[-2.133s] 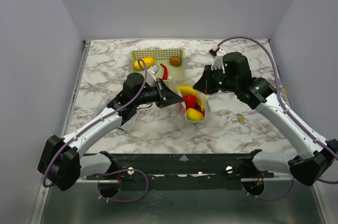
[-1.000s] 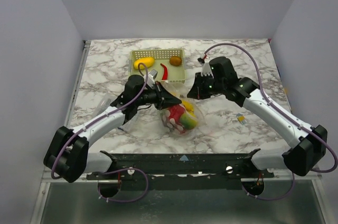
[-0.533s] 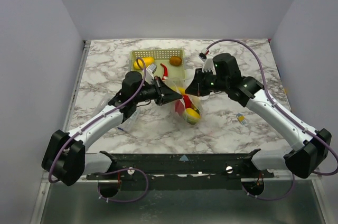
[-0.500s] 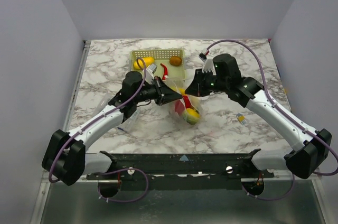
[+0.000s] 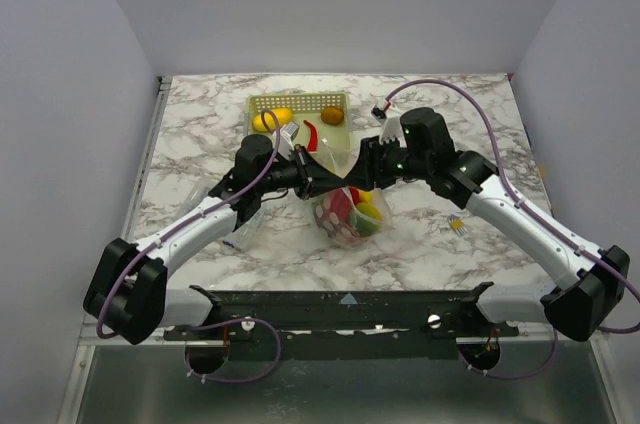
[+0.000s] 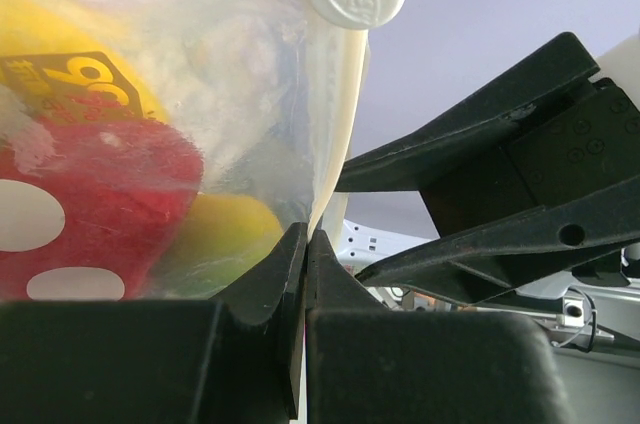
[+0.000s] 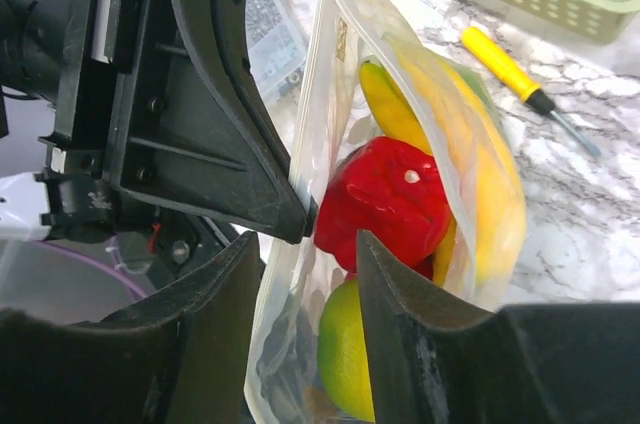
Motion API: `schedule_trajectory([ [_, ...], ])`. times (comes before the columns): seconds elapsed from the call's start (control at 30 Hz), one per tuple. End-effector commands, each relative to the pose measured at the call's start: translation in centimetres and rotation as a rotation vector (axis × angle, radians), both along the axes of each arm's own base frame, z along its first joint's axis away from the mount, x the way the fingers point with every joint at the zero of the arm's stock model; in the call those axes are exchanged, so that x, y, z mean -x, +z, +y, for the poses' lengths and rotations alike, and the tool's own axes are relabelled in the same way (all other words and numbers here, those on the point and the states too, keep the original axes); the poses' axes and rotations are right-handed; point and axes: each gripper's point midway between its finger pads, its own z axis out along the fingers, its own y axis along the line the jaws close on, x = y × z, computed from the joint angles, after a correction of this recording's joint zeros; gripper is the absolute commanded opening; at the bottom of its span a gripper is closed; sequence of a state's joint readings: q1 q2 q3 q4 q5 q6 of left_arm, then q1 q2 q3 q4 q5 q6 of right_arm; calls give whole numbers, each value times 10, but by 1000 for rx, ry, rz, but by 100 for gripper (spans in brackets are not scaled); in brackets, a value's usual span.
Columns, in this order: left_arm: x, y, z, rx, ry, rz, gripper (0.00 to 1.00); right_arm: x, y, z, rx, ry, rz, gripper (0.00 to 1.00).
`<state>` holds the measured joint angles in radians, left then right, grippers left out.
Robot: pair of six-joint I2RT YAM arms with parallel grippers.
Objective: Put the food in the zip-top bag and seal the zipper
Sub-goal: Adjust the zipper food storage bag at the center of the board.
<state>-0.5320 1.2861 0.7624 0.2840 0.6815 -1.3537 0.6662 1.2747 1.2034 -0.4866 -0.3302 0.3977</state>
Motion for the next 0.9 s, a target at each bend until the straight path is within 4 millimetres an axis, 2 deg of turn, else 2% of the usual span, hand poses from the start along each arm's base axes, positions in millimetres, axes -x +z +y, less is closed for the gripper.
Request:
schedule_trajectory([
  [0.0, -4, 8, -2, 16, 2, -45, 0, -7, 17, -14, 72, -45, -91, 52],
  [0.1, -2, 8, -1, 11, 0, -47, 0, -20, 21, -43, 175, -189, -128, 64],
  [0.17, -1, 6, 0, 4, -2, -50, 0, -26, 14, -60, 251, -253, -137, 71],
  [0.23, 0, 6, 0, 2, -4, -49, 0, -25, 4, -65, 277, -261, -117, 80],
  [0.3, 1, 6, 0, 3, -7, -49, 0, -19, -8, -59, 244, -213, -73, 89],
  [0.4, 1, 7, 1, 3, -7, -53, 0, -7, -19, -42, 161, -128, -18, 95],
  [0.57, -1, 3, 3, -14, 17, -40, 0, 15, -2, -7, -5, 41, 43, 96],
  [0.7, -4, 5, 3, -24, 33, -27, 0, 21, 3, 4, -1, 51, 35, 96],
  [0.77, -5, 7, 3, -28, 38, -26, 0, 20, 3, 6, 22, 38, 25, 96],
  [0.87, -6, 10, 3, -20, 39, -25, 0, 19, -13, 7, 110, 17, 17, 96],
])
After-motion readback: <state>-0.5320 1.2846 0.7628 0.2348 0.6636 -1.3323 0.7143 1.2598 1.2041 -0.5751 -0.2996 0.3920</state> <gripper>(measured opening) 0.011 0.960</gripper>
